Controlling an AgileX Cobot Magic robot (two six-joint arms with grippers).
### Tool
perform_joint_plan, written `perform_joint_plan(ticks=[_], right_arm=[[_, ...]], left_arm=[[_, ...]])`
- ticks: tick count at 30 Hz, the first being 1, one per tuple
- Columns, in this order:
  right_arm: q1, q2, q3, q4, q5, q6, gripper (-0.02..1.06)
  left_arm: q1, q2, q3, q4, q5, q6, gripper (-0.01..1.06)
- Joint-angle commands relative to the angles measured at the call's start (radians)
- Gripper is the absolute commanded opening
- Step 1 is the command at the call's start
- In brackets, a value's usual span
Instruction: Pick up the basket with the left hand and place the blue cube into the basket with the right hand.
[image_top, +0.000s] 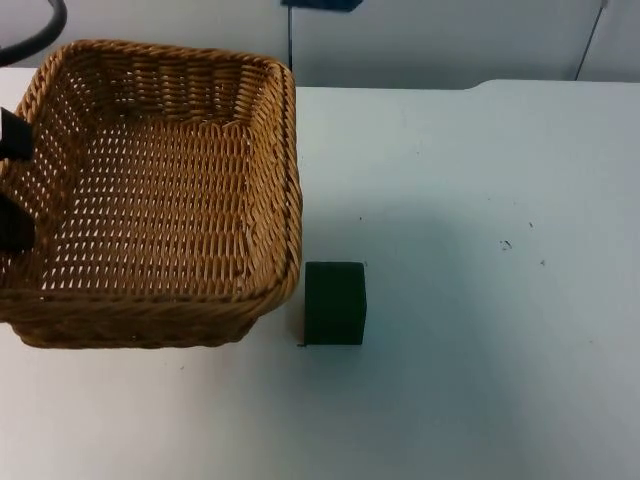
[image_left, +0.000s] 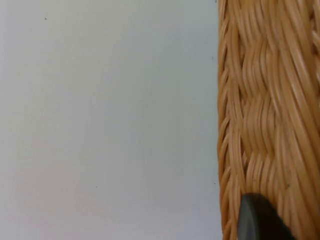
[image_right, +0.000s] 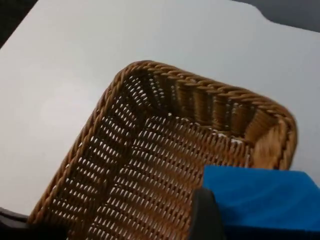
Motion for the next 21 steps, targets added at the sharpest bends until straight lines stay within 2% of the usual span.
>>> perform_joint_plan(ticks=[1, 11, 15, 21], right_arm=[[0.026, 0.032, -0.022, 0.005, -0.039, -0.006, 0.00], [0.111, 0.251, -0.155, 0.007, -0.078, -0.008, 0.00], [0.111, 0.320, -0.205, 0.052, -0.076, -0.015, 0.00], [0.111, 0.366, -0.224, 0.052, -0.081, -0.015, 0.00]], left_arm=[[0.000, -0.014, 0.000, -0.027, 0.005, 0.000, 0.00], [0.000, -0.014, 0.000, -0.031, 0.007, 0.000, 0.00], [0.000, -0.014, 0.000, -0.032, 0.007, 0.000, 0.00], [0.000, -0.014, 0.000, -0.032, 0.007, 0.000, 0.00]])
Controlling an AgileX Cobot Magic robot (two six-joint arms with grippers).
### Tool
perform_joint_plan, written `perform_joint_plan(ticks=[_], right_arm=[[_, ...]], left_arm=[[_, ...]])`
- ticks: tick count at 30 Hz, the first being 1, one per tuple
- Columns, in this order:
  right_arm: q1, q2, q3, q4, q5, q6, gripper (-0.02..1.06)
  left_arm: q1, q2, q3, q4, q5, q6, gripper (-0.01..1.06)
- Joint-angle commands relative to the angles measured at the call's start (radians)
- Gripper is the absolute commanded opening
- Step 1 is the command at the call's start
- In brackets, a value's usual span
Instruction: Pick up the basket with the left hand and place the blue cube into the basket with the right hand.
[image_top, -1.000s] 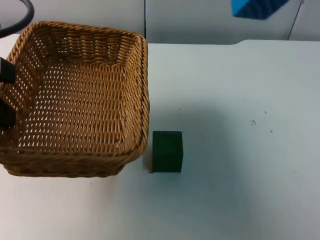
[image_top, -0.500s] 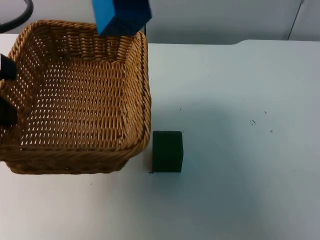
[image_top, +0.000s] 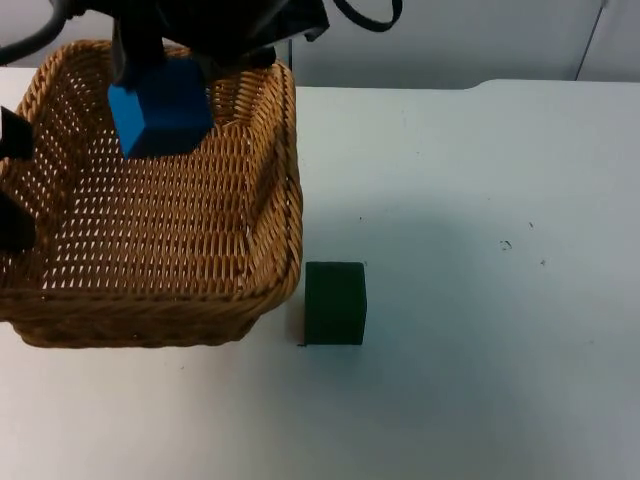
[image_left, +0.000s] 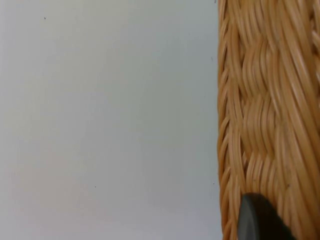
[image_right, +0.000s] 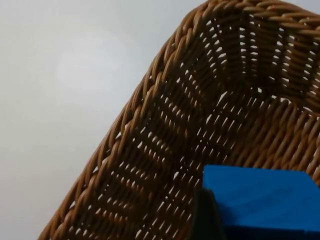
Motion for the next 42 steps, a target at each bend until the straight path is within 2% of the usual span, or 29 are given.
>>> perform_joint_plan(ticks=[1, 11, 25, 28, 29, 33, 34, 35, 37, 38, 42], right_arm=[[0.004, 0.011, -0.009, 0.006, -0.018, -0.008, 0.00], [0.004, 0.070, -0.021, 0.016, 0.019, -0.008, 0.00], [0.004, 0.070, -0.021, 0.016, 0.020, -0.026, 0.02], [0.004, 0.070, -0.021, 0.059, 0.018, -0.059, 0.19], [0.004, 0.070, -0.021, 0.059, 0.018, -0.059, 0.19], [0.004, 0.070, -0.021, 0.107, 0.010, -0.109, 0.51], [0.004, 0.070, -0.021, 0.107, 0.010, -0.109, 0.51], [0.004, 0.070, -0.021, 0.111, 0.008, -0.111, 0.63], [0.004, 0.068, -0.021, 0.111, 0.006, -0.111, 0.76], [0.004, 0.066, -0.021, 0.111, 0.006, -0.111, 0.80], [0.004, 0.066, -0.030, 0.111, 0.019, -0.132, 0.83]], left_arm=[[0.000, -0.014, 0.000, -0.028, 0.006, 0.000, 0.00], [0.000, -0.014, 0.000, -0.036, 0.006, 0.004, 0.00], [0.000, -0.014, 0.000, -0.042, 0.006, 0.003, 0.00], [0.000, -0.014, 0.000, -0.042, 0.006, 0.003, 0.00], [0.000, -0.014, 0.000, -0.042, 0.006, 0.003, 0.00], [0.000, -0.014, 0.000, -0.042, 0.006, 0.003, 0.00], [0.000, -0.014, 0.000, -0.042, 0.006, 0.003, 0.00], [0.000, -0.014, 0.000, -0.042, 0.006, 0.003, 0.00], [0.000, -0.014, 0.000, -0.042, 0.006, 0.003, 0.00], [0.000, -0.014, 0.000, -0.042, 0.006, 0.003, 0.00], [0.000, -0.014, 0.000, -0.042, 0.004, 0.003, 0.00]])
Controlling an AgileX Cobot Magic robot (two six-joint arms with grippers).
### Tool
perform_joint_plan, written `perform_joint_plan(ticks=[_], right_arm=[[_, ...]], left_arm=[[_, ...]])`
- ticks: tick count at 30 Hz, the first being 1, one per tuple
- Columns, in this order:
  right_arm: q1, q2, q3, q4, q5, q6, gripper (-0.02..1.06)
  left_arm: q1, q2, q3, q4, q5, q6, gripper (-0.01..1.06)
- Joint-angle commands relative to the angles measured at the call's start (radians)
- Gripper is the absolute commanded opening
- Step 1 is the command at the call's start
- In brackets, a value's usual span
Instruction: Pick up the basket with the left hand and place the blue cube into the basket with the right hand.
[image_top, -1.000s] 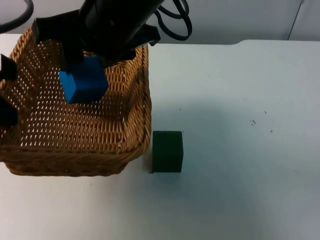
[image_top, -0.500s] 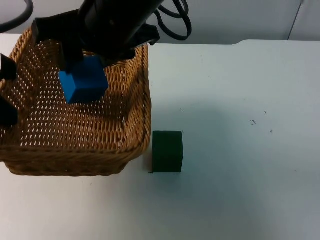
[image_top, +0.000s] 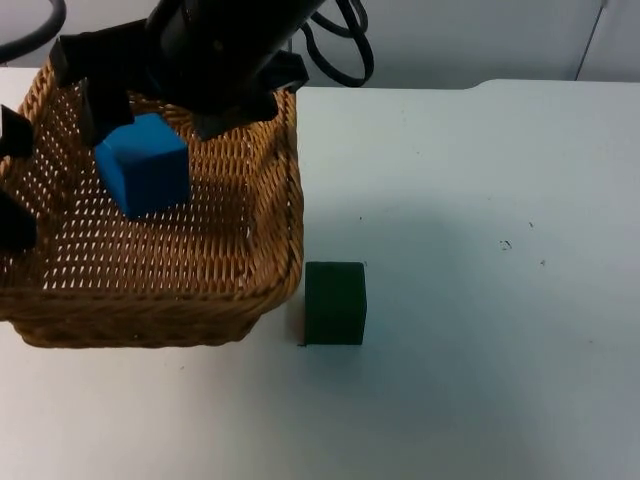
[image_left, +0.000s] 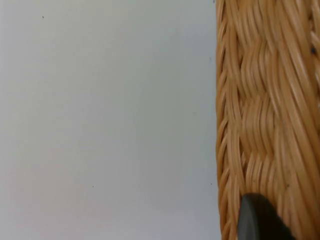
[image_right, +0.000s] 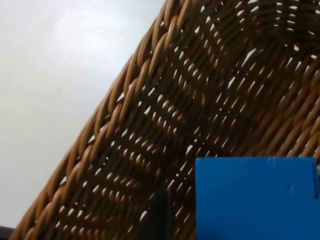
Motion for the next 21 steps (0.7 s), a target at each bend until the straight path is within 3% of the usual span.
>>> perform_joint_plan(ticks=[1, 6, 15, 21], right_arm=[[0.004, -0.005, -0.017, 0.004, -0.003, -0.019, 0.83], [0.004, -0.022, -0.049, -0.019, 0.037, -0.026, 0.83], [0.004, -0.130, -0.051, -0.173, 0.137, -0.014, 0.80], [0.004, -0.217, -0.021, -0.215, 0.166, -0.027, 0.79]], left_arm=[[0.000, -0.014, 0.000, -0.032, 0.000, -0.001, 0.00], [0.000, -0.014, 0.000, -0.034, -0.005, -0.001, 0.00], [0.000, -0.014, 0.000, -0.032, -0.027, 0.000, 0.00], [0.000, -0.002, 0.000, -0.032, -0.055, 0.000, 0.00]])
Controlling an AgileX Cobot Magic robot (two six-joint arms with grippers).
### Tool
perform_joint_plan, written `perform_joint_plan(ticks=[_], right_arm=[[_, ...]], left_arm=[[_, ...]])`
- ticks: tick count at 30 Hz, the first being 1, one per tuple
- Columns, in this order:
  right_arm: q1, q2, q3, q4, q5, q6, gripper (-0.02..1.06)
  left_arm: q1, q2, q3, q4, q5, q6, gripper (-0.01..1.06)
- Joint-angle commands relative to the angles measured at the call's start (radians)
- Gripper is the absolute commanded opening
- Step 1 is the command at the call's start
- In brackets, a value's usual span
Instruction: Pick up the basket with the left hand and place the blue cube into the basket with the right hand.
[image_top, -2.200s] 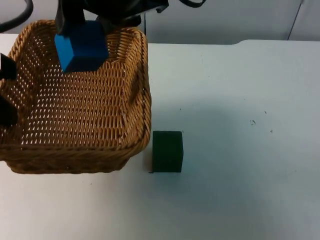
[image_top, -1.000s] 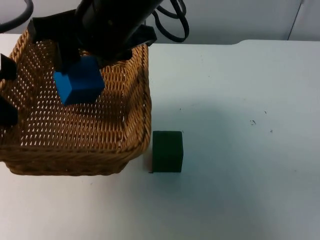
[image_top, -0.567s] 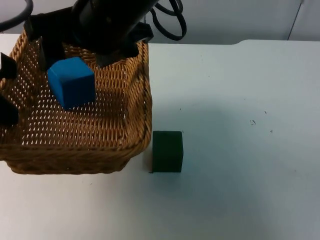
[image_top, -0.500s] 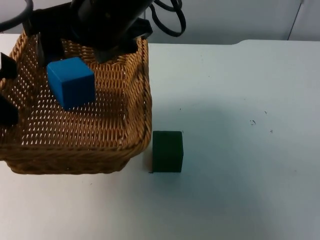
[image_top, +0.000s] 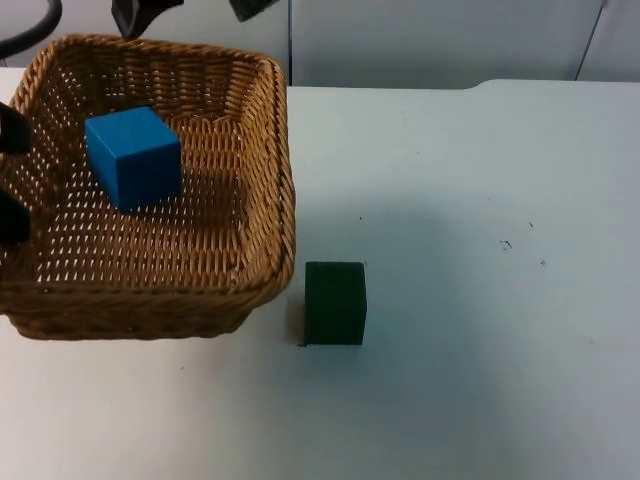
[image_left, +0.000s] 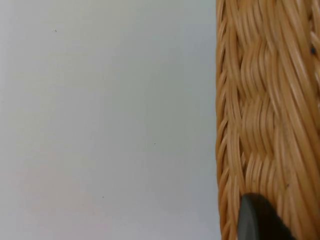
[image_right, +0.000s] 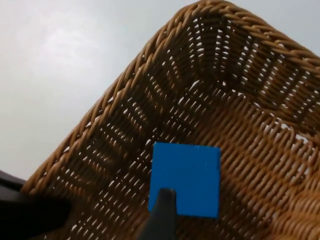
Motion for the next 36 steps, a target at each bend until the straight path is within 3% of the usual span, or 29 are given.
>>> perform_joint_plan(ticks=[1, 6, 18, 36], right_arm=[[0.004, -0.057, 0.027, -0.021, 0.004, -0.016, 0.79], [0.004, -0.176, 0.134, -0.060, -0.042, -0.016, 0.79], [0.004, -0.558, 0.563, -0.064, -0.245, 0.002, 0.79], [0.004, -0.838, 0.785, -0.060, -0.264, 0.006, 0.79]], left_arm=[[0.000, 0.004, 0.000, -0.030, -0.020, 0.003, 0.00], [0.000, 0.028, 0.000, -0.030, -0.042, 0.003, 0.00], [0.000, 0.139, 0.000, -0.027, -0.146, 0.057, 0.00], [0.000, 0.231, -0.105, -0.038, -0.163, 0.109, 0.00]])
